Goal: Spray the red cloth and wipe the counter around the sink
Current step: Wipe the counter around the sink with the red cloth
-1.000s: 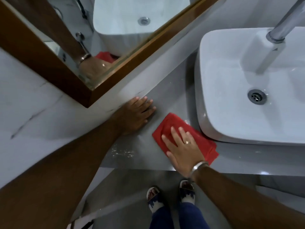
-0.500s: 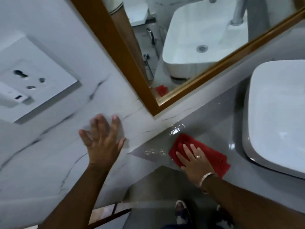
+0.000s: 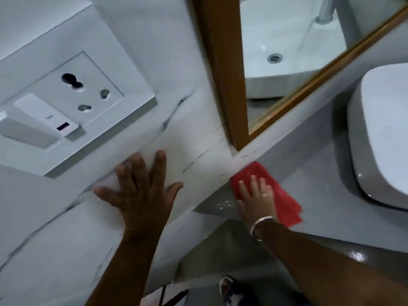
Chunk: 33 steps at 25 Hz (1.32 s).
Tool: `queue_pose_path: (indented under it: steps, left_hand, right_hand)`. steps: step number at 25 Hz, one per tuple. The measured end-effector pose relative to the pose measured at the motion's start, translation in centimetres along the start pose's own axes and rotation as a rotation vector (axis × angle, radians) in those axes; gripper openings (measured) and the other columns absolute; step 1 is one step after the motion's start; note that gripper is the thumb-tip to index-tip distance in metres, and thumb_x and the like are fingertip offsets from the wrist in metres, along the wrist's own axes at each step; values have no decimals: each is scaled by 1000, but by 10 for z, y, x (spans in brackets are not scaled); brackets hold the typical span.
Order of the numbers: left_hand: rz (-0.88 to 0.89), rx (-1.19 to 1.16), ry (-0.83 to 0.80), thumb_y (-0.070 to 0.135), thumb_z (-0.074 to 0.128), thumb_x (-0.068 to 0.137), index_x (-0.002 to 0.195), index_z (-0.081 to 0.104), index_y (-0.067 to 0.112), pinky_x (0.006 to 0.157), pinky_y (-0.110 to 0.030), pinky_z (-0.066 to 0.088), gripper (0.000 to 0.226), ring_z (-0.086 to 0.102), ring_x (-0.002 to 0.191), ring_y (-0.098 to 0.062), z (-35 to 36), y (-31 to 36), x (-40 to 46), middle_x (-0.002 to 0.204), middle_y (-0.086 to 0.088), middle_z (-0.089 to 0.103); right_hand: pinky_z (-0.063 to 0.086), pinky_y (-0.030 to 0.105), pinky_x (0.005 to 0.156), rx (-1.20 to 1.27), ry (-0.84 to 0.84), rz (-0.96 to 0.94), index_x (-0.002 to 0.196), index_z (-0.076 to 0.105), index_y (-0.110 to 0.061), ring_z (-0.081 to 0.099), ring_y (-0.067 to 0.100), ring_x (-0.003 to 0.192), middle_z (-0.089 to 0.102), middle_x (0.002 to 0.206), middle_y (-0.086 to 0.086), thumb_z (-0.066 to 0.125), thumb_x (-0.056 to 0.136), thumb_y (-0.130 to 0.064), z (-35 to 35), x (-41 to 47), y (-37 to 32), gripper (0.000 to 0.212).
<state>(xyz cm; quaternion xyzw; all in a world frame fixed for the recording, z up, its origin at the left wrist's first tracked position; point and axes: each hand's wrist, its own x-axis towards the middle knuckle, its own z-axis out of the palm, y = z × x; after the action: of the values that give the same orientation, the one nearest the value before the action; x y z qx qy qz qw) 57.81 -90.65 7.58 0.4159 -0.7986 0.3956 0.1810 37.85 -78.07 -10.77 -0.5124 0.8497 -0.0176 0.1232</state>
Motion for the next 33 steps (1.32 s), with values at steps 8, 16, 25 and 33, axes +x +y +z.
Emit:
queue_pose_path:
  steps: [8,16,25,33]
  left_hand:
    - [18,-54,20,72,51,87,159,1,29,108,-65,-25,98,-36,145,-33,6,2,-2,158,-13,-39]
    - [15,-39,8,68,47,89,160,5,28,108,-65,-27,91,-37,144,-34,7,3,-3,159,-15,-37]
    - [5,-67,-9,68,54,86,160,8,27,108,-65,-26,96,-37,144,-32,3,2,-4,159,-12,-38]
    - [-1,-86,-8,68,55,87,160,10,27,107,-64,-27,95,-36,145,-30,3,2,-3,159,-11,-37]
  right_hand:
    - [30,53,112,-161,54,-299,146,34,-29,35,40,138,41,150,15,30,92,-47,9,-7,75,57]
    - [25,56,112,44,3,-97,143,38,-19,31,43,139,40,150,18,56,85,-41,41,-26,-113,65]
    - [19,55,116,35,-4,368,150,25,-20,18,43,143,18,159,17,40,82,-51,-17,3,134,76]
    - [16,53,115,-215,-261,-672,148,25,-31,12,31,146,17,161,6,45,73,-39,-11,-21,50,77]
